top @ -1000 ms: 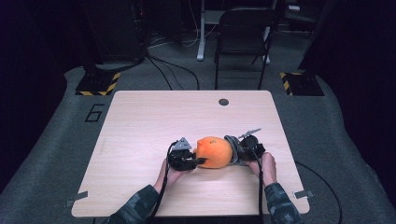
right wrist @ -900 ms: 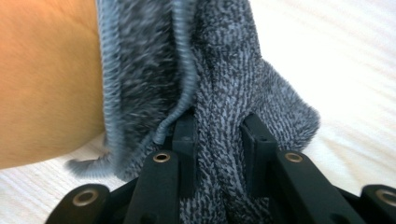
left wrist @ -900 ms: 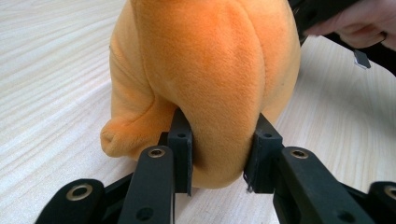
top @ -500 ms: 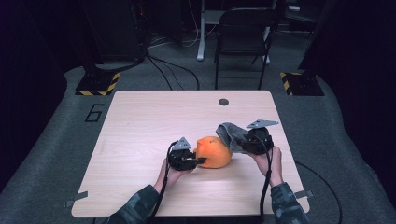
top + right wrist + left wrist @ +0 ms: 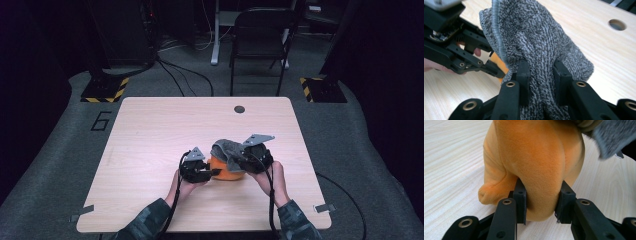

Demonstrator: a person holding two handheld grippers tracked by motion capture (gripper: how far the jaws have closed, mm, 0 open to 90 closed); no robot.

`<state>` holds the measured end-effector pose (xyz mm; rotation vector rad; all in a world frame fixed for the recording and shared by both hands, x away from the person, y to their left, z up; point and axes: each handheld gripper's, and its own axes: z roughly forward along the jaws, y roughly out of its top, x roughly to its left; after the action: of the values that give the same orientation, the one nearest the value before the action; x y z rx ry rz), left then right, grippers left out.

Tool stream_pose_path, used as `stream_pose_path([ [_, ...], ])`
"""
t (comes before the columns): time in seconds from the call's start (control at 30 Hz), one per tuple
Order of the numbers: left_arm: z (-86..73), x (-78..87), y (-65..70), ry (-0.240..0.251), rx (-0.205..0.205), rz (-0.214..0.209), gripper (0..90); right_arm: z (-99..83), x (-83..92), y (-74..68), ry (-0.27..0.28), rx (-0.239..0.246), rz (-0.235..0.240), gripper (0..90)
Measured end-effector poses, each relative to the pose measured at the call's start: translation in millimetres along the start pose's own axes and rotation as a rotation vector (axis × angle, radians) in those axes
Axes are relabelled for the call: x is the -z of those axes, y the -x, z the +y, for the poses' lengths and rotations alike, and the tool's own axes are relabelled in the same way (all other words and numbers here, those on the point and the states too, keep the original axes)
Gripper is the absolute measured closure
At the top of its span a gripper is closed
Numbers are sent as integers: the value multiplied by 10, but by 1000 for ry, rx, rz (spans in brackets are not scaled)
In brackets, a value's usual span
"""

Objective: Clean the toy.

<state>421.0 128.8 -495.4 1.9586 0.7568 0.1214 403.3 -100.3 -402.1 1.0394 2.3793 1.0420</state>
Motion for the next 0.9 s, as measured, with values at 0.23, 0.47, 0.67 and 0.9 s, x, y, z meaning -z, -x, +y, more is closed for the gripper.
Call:
stream_pose_path([
  [0.23,5,-16,29,7,-6,1,671,54,65,-113,30,30,11,708],
  [0.47,2,-20,13,-1,-10,-3,673,6,-57,-124,-31,61,-50,710],
  [0.67,0,-20,11,-3,-11,-5,672,-23,-71,-35,-38,66,-63,710],
  [0.9,-2,-22,12,-2,-5,-8,672,-111,-91,200,-82,-4,-91,709],
])
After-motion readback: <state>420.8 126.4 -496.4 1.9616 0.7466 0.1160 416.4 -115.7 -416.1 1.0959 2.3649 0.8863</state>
